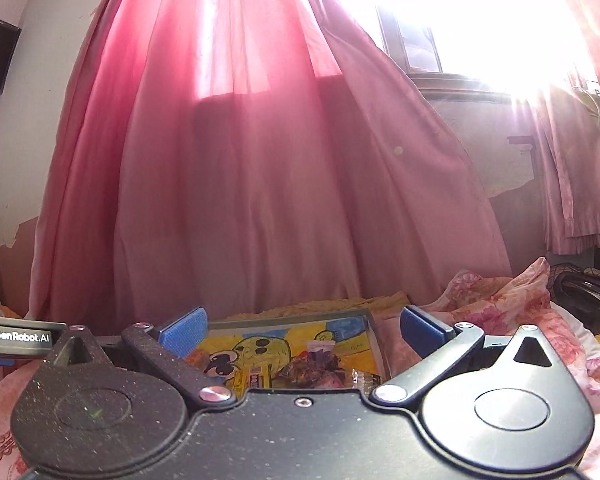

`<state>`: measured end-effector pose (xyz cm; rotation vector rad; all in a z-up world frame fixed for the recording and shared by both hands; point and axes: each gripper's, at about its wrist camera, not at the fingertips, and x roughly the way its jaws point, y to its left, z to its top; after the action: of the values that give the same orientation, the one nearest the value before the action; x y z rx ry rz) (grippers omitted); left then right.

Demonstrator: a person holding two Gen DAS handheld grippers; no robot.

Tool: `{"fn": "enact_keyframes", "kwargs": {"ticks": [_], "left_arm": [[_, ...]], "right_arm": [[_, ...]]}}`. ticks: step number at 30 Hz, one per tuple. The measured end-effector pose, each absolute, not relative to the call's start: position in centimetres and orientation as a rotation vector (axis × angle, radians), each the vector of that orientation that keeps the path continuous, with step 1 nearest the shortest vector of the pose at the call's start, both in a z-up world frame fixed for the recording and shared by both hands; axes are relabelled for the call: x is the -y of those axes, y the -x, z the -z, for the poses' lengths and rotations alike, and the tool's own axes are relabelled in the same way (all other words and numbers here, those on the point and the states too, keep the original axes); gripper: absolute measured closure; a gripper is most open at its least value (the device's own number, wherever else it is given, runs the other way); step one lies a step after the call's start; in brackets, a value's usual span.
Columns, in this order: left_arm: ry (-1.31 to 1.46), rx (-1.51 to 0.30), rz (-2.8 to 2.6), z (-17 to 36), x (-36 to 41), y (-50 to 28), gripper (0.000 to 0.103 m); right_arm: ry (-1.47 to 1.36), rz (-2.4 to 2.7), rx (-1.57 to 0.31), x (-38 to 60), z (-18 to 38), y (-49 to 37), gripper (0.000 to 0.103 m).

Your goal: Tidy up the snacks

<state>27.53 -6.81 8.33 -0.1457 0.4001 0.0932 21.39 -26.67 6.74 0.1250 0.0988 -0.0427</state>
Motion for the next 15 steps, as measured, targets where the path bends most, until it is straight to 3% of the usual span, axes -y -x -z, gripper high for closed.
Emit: {"fn": "enact_keyframes", "kwargs": {"ticks": [15], "left_arm": [[0.090,-0.338,-0.086,-7.2,6.9,-22.8,0.001]], "right_arm": [[-0.103,0.072,-0.099,25.8,-5.2,-18.4,0.001]]}}
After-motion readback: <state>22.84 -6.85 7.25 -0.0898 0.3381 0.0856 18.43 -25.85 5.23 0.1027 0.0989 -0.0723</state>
